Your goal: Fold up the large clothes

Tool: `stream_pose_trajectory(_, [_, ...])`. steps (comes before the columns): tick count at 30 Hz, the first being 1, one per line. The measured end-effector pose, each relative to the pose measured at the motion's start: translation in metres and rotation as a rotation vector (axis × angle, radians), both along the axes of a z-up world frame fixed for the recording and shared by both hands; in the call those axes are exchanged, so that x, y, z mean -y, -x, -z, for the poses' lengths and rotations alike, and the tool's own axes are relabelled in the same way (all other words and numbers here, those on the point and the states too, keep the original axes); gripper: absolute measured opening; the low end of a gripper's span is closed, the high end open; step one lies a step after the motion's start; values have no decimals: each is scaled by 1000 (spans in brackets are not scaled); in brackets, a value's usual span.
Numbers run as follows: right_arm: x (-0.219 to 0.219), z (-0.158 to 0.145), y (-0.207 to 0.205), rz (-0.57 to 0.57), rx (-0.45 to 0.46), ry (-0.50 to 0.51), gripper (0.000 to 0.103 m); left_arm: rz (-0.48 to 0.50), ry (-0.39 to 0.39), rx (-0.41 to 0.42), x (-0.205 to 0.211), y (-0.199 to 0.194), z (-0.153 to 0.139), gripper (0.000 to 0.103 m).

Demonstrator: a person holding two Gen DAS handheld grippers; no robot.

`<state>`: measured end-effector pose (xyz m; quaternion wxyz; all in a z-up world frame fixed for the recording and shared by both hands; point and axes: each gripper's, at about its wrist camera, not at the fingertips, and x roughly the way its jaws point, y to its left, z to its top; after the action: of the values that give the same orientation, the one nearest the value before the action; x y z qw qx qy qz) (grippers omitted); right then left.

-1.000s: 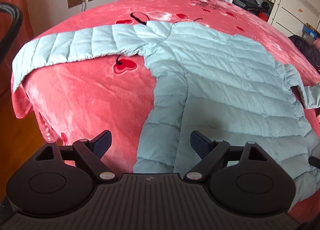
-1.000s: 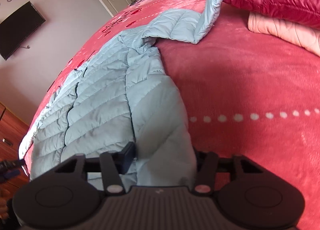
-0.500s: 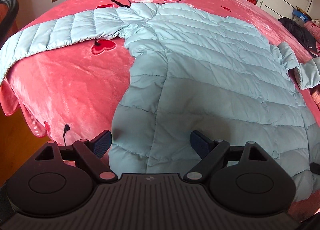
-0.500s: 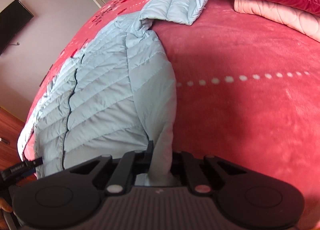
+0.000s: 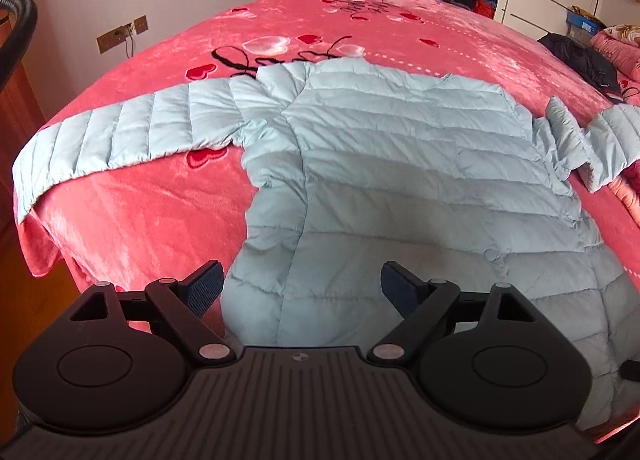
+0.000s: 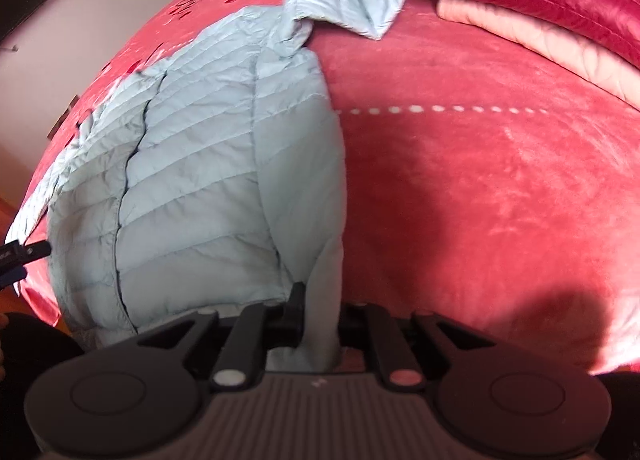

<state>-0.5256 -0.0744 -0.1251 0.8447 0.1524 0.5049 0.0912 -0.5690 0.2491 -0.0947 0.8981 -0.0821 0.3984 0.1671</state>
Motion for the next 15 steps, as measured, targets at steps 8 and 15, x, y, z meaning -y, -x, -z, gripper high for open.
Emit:
stream_pose_trajectory(8, [37,-31,0,153,181,-102,58,52,-32,150,12,-24,-16,103])
stream_pose_trajectory(15, [83,-59,-20,351,316,-159,82,92,-68,247,30,-72,-18,103])
